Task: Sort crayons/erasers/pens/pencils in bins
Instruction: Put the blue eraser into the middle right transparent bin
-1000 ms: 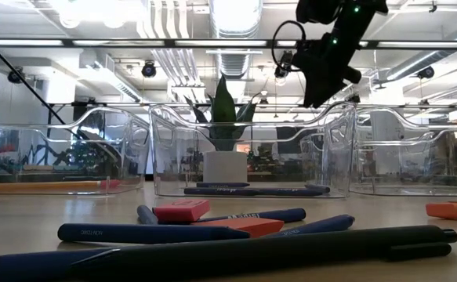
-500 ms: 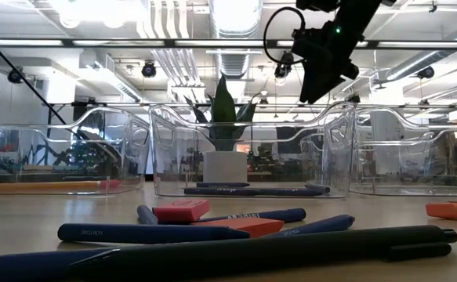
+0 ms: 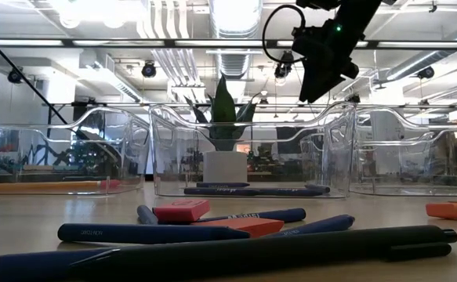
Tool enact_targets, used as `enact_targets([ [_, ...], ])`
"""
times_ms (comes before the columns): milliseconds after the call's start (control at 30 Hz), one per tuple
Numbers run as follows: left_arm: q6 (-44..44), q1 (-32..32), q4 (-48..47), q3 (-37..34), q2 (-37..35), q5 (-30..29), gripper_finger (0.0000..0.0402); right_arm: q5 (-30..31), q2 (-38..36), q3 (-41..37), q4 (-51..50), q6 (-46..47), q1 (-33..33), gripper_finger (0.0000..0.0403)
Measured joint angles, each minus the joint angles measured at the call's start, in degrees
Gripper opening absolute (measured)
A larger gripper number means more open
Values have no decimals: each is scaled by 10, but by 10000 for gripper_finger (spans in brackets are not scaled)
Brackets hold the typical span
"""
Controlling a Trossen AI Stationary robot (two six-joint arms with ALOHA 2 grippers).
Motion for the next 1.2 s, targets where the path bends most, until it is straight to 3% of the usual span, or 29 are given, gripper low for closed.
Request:
enact_targets([
  [467, -7, 1, 11, -1, -46, -27, 27, -1, -1, 0, 1, 5, 9, 162],
  [767, -7, 7, 10, -2, -105, -140, 24, -1, -26, 0, 13, 5, 48, 162],
  [933, 6, 17, 29, -2, -132, -242, 24, -1, -31, 0, 77, -9, 108, 162],
  [1067, 85, 25, 101, -2, -141, -327, 24, -5, -30, -8, 163, -22, 170, 162],
  [1200, 243, 32, 215, -5, -140, -418, 24, -11, -30, -23, 252, 38, 228, 162],
])
